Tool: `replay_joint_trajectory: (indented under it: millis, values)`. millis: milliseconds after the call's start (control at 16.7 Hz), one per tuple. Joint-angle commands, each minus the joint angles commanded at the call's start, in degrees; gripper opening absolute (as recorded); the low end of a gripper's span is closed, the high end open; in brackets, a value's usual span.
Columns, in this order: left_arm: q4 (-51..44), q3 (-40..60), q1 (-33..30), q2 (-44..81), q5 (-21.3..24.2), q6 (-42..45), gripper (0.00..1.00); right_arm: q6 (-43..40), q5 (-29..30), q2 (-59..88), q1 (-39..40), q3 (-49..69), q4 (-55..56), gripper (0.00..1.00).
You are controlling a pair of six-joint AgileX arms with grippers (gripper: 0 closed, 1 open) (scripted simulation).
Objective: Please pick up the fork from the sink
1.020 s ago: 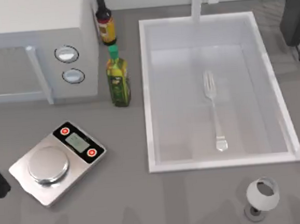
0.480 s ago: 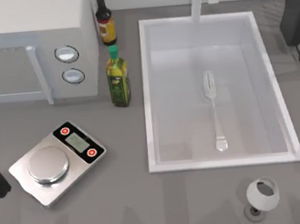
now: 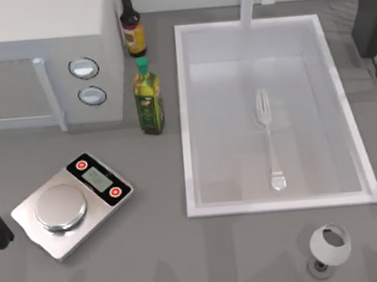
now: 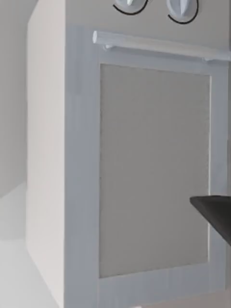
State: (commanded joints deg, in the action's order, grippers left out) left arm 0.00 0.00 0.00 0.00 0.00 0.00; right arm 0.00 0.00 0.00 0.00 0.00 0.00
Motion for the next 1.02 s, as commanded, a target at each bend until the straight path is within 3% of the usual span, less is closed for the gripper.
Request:
replay_joint_trajectory:
  millis: [540,1020]
  values:
    - [0.00,0.00,0.00,0.00,0.00,0.00,1.00,0.45,0.03,3.26,0.41,3.18,-1.77,1.00]
    - [0.00,0.00,0.00,0.00,0.00,0.00,1.00,4.82,0.07,34.06,4.60,33.13,-18.98,1.00]
